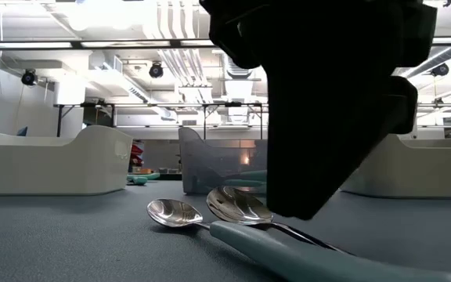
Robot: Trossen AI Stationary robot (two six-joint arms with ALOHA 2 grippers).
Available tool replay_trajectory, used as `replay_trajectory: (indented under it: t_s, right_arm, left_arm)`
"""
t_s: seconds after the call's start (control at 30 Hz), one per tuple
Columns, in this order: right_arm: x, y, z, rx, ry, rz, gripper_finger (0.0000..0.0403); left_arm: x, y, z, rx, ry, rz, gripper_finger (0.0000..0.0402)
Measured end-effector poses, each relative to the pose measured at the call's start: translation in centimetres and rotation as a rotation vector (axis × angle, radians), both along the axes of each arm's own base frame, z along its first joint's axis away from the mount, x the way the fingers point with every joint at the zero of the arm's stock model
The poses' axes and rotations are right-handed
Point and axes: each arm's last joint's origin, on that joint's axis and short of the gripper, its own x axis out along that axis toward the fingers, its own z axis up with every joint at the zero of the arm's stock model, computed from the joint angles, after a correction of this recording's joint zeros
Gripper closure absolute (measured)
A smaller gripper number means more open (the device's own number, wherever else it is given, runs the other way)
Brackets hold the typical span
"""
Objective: Sort silverware by color (type)
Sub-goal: Put the black spoon into the gray bin
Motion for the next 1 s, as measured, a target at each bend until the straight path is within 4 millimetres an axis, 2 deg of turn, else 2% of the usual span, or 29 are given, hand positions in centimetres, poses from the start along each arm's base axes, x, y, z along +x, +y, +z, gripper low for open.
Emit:
replay_trajectory:
  t_s: [0.4,0.63,0.7,0.87,0.93,1.0]
  right_arm:
    - [0.1,-0.1,-1.3,-0.043,0.038,0.026,0.0317]
    - [-1.1,-1.3,-1.6,-0.153,0.181,0.113,0.0382]
    - [-1.1,-1.6,-1.6,-0.149,0.204,0.142,0.0389]
    - [-1.6,-2.0,-0.4,-0.126,0.235,0.203,0.0392]
    - [-2.1,-2.4,0.6,-0.131,0.251,0.21,0.0393]
    - [-2.6,-2.9,2.5,-0.145,0.234,0.208,0.0393]
  left_arm:
    - [-0.3,-0.1,0.0,0.021,-0.01,-0.005,0.0331]
    - [-0.3,0.0,0.0,0.045,-0.026,0.0,0.0331]
    - [-0.3,0.0,0.0,0.046,-0.027,0.0,0.0331]
    - [-0.3,0.0,0.0,0.048,-0.029,0.001,0.0331]
    - [-0.3,0.0,0.0,0.054,-0.043,0.016,0.0331]
    - [-0.2,0.1,0.0,0.061,-0.063,0.042,0.0331]
